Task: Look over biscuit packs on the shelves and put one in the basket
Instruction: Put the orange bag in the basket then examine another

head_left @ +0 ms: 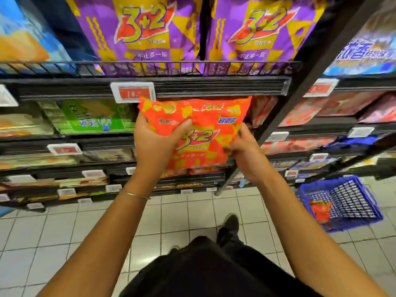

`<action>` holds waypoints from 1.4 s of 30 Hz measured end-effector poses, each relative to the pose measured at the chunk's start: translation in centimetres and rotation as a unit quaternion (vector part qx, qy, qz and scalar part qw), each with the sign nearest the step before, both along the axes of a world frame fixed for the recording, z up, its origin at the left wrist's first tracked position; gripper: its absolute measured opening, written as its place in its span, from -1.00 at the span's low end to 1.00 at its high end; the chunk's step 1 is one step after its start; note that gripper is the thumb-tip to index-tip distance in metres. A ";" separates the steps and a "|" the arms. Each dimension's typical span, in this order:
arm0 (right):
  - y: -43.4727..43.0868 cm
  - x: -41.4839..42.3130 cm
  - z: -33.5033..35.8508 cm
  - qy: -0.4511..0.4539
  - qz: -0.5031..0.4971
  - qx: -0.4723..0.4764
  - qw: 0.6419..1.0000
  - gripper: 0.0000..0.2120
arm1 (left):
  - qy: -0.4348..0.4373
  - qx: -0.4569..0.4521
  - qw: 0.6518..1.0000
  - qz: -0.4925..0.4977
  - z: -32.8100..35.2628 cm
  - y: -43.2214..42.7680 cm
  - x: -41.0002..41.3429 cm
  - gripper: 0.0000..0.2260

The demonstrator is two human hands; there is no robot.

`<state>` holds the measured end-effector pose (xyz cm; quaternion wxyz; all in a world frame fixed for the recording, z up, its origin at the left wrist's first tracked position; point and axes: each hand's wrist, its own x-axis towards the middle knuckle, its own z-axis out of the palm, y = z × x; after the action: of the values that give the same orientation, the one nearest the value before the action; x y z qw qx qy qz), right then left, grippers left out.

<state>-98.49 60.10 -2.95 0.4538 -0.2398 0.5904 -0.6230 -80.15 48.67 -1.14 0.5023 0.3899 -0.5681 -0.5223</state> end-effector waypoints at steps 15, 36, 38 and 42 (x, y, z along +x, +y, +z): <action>1.4 9.8 0.1 -0.227 0.098 0.138 0.959 -0.49 | 0.171 0.445 0.856 -0.199 -1.4 2.1 13.8 -0.35; 4.6 17.7 -1.3 -0.389 0.165 0.150 0.894 -0.51 | 0.075 0.344 0.920 -0.174 0.5 4.7 15.1 -0.32; 4.7 16.2 0.0 -0.315 0.133 0.139 0.929 -0.56 | 0.101 0.392 0.893 -0.198 0.4 4.0 16.4 -0.19; 4.4 14.1 2.2 -0.092 0.067 0.063 0.992 -0.60 | 0.036 0.393 0.888 -0.238 0.0 4.1 17.0 -0.12</action>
<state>-84.36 64.50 -0.79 0.5606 -0.1914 0.5669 -0.5724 -63.20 52.77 -1.09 0.1888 0.3899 -0.3740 -0.8201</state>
